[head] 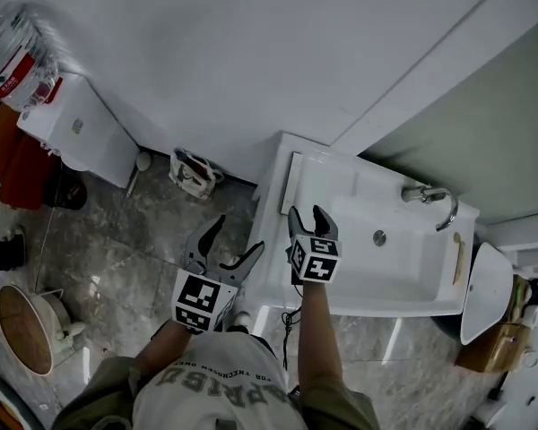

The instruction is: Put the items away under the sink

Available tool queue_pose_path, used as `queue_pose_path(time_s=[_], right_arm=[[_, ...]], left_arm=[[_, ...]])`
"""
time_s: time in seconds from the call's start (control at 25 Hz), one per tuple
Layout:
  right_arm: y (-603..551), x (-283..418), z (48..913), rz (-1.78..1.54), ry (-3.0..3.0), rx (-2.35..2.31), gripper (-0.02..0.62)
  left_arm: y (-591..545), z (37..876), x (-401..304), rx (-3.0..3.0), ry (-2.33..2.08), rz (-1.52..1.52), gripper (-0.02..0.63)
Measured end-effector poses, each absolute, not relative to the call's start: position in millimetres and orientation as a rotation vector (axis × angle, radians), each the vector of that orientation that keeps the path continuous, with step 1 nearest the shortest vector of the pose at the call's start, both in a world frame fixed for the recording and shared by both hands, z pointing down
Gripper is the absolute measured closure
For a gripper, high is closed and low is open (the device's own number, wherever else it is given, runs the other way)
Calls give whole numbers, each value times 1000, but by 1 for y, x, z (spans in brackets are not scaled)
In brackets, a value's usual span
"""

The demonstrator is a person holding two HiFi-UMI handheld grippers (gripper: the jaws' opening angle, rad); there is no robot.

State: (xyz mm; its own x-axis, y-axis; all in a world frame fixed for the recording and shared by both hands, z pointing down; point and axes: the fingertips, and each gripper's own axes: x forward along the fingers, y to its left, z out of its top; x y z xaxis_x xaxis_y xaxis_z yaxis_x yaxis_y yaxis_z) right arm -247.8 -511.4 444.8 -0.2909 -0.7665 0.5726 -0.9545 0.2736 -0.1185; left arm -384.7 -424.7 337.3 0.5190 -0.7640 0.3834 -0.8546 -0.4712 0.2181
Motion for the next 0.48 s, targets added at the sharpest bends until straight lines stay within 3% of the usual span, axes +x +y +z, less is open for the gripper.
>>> queue_pose_path(time_s=[0.48], right_arm=[[-544, -257, 550, 863, -1906, 1404, 373]], left_arm=[[-451, 363, -384, 2346, -1263, 382, 264]])
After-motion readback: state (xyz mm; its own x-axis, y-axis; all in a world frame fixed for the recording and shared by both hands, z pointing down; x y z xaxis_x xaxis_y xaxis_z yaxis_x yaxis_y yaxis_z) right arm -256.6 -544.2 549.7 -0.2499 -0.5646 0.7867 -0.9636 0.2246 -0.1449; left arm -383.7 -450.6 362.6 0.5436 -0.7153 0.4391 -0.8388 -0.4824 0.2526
